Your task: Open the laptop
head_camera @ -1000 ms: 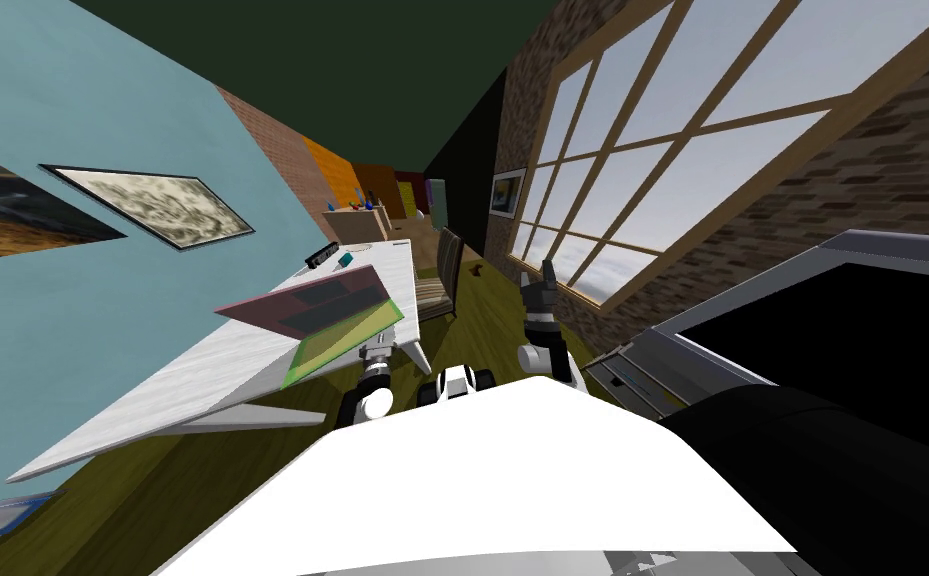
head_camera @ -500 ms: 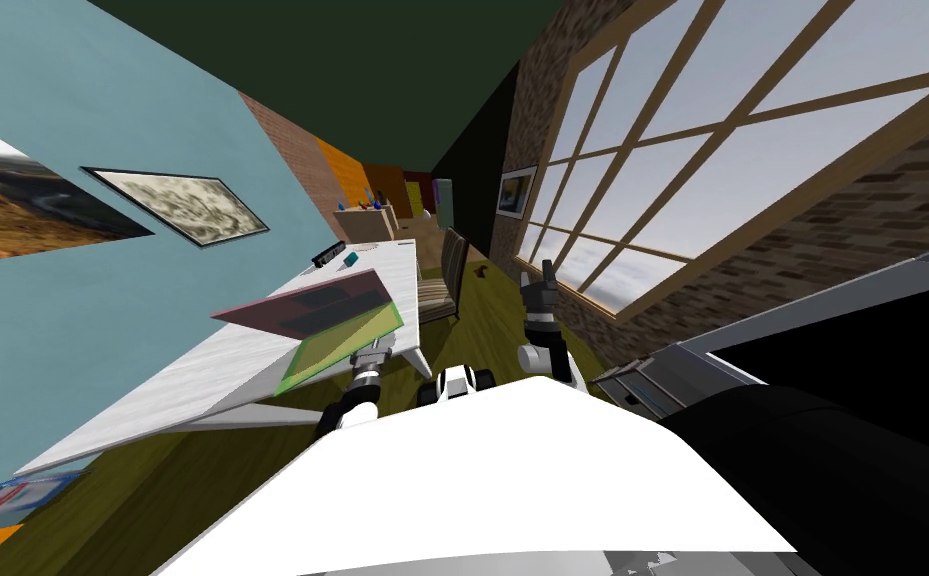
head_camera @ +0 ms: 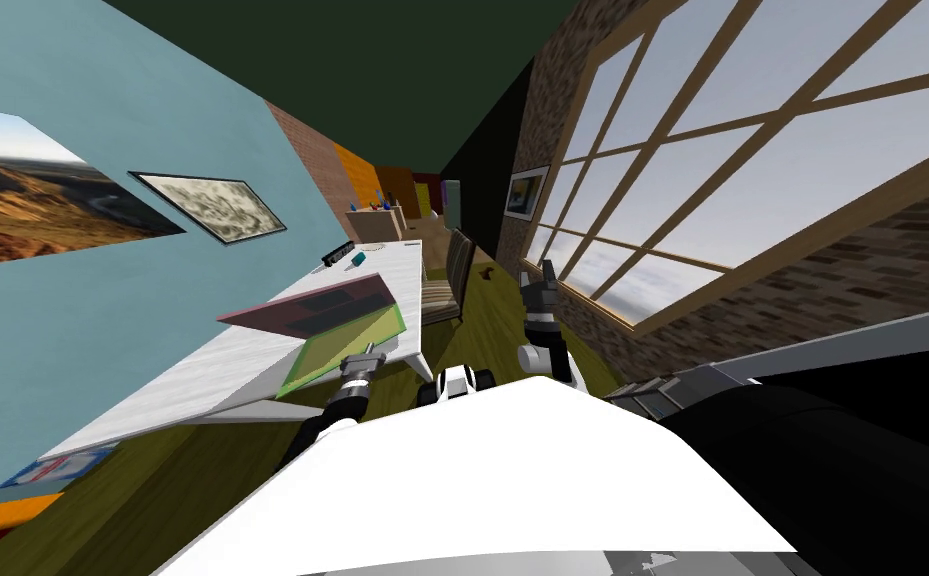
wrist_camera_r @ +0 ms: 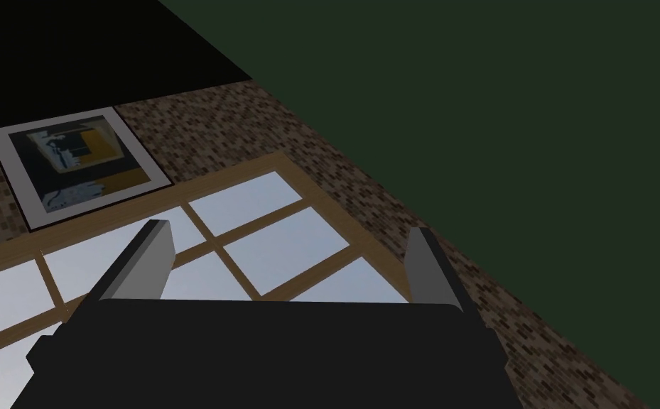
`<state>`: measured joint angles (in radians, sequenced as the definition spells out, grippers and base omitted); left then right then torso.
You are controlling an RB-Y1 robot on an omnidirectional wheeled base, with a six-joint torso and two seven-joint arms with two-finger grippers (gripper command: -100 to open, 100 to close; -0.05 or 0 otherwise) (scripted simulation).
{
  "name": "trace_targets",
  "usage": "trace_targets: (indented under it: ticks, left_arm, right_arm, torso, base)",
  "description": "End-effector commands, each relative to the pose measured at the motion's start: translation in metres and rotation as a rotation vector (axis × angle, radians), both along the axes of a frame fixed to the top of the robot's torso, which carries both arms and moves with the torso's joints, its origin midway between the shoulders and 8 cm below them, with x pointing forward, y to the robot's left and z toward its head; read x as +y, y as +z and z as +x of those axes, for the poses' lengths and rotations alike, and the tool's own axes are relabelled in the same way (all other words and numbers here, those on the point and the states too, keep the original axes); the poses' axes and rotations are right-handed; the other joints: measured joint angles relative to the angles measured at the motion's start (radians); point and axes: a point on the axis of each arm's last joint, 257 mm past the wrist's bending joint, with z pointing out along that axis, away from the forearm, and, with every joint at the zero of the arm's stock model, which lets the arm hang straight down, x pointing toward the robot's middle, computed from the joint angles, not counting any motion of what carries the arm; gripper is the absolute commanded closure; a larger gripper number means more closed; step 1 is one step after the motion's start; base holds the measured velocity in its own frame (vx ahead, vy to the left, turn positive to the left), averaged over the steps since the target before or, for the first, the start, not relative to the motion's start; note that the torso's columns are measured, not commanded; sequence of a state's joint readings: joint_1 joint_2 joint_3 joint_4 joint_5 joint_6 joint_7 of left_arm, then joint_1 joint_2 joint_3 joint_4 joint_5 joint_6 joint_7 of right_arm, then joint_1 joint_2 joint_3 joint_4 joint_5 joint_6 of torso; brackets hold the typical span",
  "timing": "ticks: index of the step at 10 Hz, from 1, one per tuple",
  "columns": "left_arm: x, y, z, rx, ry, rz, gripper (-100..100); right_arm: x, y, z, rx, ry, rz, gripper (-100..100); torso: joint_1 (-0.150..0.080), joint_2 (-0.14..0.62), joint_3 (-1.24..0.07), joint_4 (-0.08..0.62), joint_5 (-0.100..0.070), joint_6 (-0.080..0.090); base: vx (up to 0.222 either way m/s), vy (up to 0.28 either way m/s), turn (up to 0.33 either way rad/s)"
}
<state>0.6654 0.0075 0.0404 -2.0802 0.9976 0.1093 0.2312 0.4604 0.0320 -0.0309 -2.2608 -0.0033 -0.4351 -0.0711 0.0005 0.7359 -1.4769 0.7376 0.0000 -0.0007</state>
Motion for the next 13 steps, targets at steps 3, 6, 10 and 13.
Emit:
trace_targets:
  ticks: [3,6,10,13]
  left_arm:
    - [-0.004,0.016,-0.023,0.028,-0.054,-0.024,100]
    - [-0.009,0.028,-0.039,0.045,-0.092,-0.034,100]
    - [-0.026,0.051,-0.054,0.058,-0.17,-0.034,100]
    - [-0.037,0.067,-0.057,0.046,-0.207,-0.034,100]
  right_arm:
    - [0.0,0.0,0.0,0.0,0.0,0.0,0]
    - [0.0,0.0,0.0,0.0,0.0,0.0,0]
    - [0.0,0.0,0.0,0.0,0.0,0.0,0]
    - [0.0,0.0,0.0,0.0,0.0,0.0,0]
  torso:
    - [0.001,0.007,0.004,0.002,0.0,0.001]
    - [0.0,0.003,0.001,0.0,0.0,0.001]
    - [0.003,0.004,0.002,0.001,0.001,0.001]
    - [0.001,0.002,0.001,0.0,0.0,0.001]
  base:
    - [0.044,-0.026,0.068]
    - [0.064,-0.049,0.116]
    - [0.023,-0.036,0.103]
    - [0.016,-0.027,0.077]
